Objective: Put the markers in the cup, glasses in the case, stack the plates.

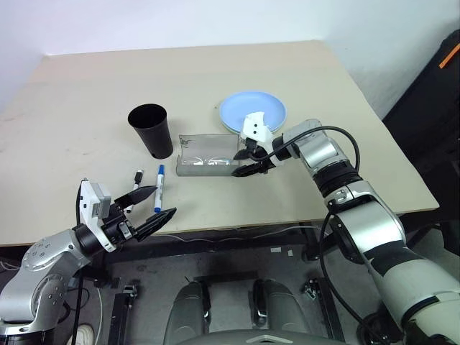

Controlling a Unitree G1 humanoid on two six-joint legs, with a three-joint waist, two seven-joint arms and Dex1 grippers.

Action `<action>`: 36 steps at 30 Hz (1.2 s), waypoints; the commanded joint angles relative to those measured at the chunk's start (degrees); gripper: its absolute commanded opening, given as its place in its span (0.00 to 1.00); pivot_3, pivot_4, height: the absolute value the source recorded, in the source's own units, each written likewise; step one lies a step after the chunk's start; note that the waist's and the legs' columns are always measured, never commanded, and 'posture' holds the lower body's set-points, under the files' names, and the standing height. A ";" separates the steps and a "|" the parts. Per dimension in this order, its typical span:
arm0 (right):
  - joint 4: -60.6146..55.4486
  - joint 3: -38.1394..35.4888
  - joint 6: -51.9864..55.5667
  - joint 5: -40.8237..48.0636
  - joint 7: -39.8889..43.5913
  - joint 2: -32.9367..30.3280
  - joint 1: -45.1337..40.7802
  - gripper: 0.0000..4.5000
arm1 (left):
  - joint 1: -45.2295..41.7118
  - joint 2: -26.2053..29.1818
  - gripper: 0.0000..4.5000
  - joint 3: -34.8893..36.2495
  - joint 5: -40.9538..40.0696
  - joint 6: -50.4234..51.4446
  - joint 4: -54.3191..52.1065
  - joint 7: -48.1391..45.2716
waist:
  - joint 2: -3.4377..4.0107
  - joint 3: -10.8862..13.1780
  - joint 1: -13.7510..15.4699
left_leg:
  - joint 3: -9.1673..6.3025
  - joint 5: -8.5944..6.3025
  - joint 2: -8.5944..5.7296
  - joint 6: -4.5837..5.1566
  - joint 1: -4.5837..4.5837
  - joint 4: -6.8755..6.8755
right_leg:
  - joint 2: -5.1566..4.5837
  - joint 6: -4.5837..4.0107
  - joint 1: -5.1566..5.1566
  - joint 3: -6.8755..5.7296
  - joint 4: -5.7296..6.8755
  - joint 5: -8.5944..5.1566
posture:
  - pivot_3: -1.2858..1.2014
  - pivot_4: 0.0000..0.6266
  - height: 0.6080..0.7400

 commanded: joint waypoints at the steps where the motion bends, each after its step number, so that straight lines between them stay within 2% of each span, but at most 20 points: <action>1: -4.36 0.83 1.35 0.93 1.67 -0.69 -0.48 0.63 | 0.06 -0.10 1.00 0.61 0.15 -1.60 -0.35 -0.46 | 0.00 0.00 -0.02 | 0.00 0.00 0.00 0.00 0.00 0.00 | 0.00 0.00 0.00 0.00 0.00 0.00 | 0.52 0.24 0.96; 14: -3.50 4.15 5.73 -0.01 -0.15 1.58 0.35 0.63 | 0.40 -0.20 1.00 0.62 0.57 -2.16 0.11 -1.07 | 0.00 0.00 0.00 | 0.00 -0.02 0.00 -0.04 0.00 0.00 | 0.00 -0.01 0.00 0.00 0.00 0.00 | 0.52 0.24 0.96; 17: -2.31 4.44 5.53 0.00 0.10 1.46 0.18 0.50 | 0.64 -0.27 1.00 0.53 0.61 -2.07 -0.28 -0.85 | -0.01 -0.01 -0.01 | 0.00 -0.04 0.00 -0.07 0.00 0.00 | -0.01 -0.01 0.00 0.00 0.00 0.00 | 0.52 0.24 0.96; 21: -2.14 4.79 5.38 -0.04 0.42 1.31 0.22 0.18 | 0.80 -0.28 1.00 0.41 0.71 -2.05 -0.47 -0.72 | -0.02 -0.02 0.01 | 0.00 -0.04 0.00 -0.07 0.01 0.00 | -0.01 -0.02 0.01 0.00 -0.01 0.00 | 0.52 0.24 0.96; 24: -1.40 4.88 5.55 -0.32 -0.35 1.50 -0.05 0.00 | 0.88 -0.24 1.00 0.36 0.74 -2.01 -0.57 -0.75 | -0.02 -0.01 -0.01 | 0.00 -0.04 0.00 -0.07 0.01 0.00 | -0.01 -0.02 0.01 0.00 -0.01 0.00 | 0.52 0.24 0.96; 32: 0.15 5.16 5.91 0.05 0.66 1.47 -1.01 0.00 | 1.24 -0.30 1.00 0.59 0.49 -2.11 -0.53 -1.00 | -0.02 -0.01 0.06 | -0.03 -0.06 0.00 -0.10 0.06 0.01 | -0.01 -0.22 0.02 0.00 -0.02 0.13 | 0.52 0.24 0.96; 36: -1.75 4.92 7.55 1.71 5.29 0.65 -1.26 0.00 | 1.28 -0.47 1.00 0.58 0.02 -1.86 -0.82 -0.80 | -0.02 -0.01 0.12 | -0.05 -0.06 0.00 -0.10 0.05 0.00 | 0.00 -0.23 0.01 0.00 -0.03 0.13 | 0.52 0.24 0.96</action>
